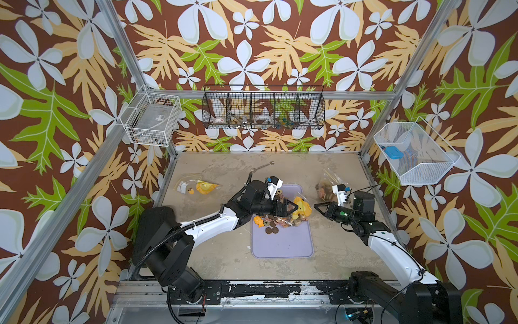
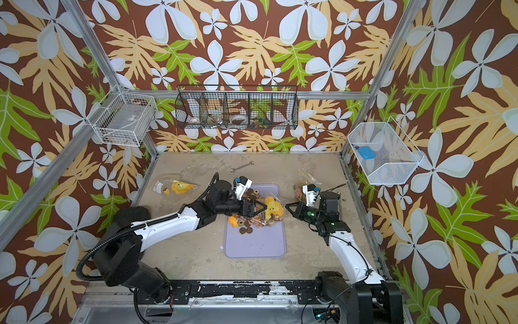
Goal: Pour cookies out of the ziploc bag
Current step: 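Pour the cookies out of the ziploc bag onto the tray.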
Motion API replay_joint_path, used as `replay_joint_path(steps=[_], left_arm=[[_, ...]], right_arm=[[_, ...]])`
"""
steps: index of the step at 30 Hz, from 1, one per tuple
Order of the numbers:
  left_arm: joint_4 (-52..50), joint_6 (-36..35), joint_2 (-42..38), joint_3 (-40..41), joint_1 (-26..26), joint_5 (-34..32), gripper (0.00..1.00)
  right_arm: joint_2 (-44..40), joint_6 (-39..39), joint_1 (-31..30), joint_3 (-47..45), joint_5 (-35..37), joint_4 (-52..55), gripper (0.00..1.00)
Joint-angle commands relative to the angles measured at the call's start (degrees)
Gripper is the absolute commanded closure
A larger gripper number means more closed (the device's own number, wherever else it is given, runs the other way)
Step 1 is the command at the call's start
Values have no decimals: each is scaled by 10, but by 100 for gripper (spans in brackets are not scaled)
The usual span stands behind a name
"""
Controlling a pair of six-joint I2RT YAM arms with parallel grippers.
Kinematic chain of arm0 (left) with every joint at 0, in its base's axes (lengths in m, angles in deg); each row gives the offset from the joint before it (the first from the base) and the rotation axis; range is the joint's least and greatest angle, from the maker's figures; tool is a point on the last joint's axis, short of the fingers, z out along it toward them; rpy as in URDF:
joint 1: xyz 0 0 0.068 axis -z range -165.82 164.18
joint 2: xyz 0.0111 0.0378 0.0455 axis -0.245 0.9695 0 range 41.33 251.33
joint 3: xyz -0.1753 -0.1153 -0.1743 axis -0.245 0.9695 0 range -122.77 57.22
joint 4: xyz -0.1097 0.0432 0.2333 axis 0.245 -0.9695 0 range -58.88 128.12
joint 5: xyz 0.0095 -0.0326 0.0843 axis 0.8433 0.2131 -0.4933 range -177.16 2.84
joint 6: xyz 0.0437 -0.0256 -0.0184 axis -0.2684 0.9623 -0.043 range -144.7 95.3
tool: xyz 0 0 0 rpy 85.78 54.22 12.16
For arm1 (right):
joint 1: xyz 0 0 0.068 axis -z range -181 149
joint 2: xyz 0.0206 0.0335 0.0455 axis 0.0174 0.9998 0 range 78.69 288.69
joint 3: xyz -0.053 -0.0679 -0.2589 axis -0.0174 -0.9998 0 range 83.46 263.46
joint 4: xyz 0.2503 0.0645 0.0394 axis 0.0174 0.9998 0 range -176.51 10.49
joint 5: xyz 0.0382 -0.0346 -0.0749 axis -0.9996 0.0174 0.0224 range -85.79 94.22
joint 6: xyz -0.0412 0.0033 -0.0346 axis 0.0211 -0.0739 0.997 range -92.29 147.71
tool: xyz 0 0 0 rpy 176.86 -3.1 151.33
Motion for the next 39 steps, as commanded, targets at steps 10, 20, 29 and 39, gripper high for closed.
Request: replay_joint_path(steps=[10,20,29,39], left_arm=[[-58,-32,77,-87,36,-184,26],[-51,-32,107,-111,36,-154,68],[-48,-30,104,-109,36,-129,91],[-64,-39,110,-130,34,-129,100]], right_arm=[[-18,-7,-1,3,-19,5,100],[-27,-2,-1,8,-18,21,100],[-23,-2,-1,8,-11,25,100],[-38,33,-1,43,12,104,62]])
